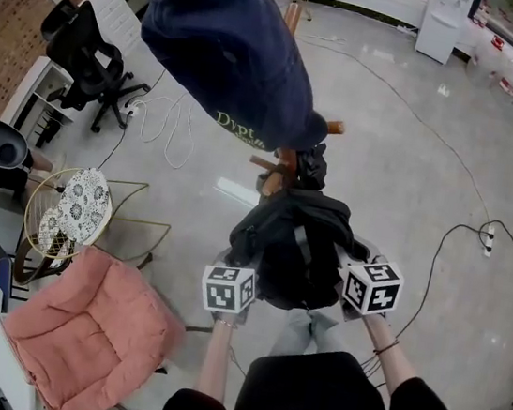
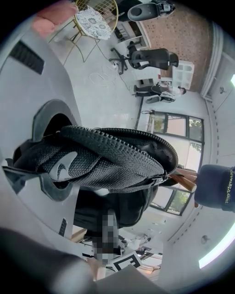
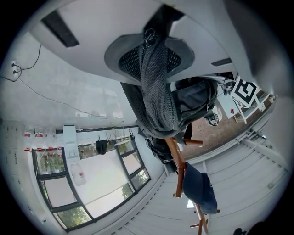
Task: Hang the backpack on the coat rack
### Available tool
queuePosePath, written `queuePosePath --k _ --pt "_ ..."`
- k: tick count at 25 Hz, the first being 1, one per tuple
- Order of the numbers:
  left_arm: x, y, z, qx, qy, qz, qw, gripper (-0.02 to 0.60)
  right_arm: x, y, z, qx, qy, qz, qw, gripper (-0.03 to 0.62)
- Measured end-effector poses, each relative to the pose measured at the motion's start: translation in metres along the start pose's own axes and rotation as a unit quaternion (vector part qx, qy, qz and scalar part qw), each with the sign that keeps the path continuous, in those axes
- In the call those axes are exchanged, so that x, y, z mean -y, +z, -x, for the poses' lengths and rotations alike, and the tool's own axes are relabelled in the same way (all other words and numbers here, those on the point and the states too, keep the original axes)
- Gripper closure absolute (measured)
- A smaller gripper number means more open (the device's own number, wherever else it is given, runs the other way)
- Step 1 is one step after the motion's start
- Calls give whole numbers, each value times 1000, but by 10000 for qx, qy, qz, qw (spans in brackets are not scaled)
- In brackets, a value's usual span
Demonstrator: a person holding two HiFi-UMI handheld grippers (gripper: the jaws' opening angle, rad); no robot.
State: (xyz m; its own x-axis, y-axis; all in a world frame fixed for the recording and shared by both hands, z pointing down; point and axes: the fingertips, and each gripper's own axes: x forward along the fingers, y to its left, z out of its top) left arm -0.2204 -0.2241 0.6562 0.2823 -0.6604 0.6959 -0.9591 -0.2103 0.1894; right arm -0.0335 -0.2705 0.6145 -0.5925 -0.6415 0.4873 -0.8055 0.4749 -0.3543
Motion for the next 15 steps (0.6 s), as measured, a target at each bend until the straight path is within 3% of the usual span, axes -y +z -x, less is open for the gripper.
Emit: queuePosePath --k 15 --pt "-15 1 -29 215 17 192 9996 432 13 -3 -23 89 -129 94 9998 557"
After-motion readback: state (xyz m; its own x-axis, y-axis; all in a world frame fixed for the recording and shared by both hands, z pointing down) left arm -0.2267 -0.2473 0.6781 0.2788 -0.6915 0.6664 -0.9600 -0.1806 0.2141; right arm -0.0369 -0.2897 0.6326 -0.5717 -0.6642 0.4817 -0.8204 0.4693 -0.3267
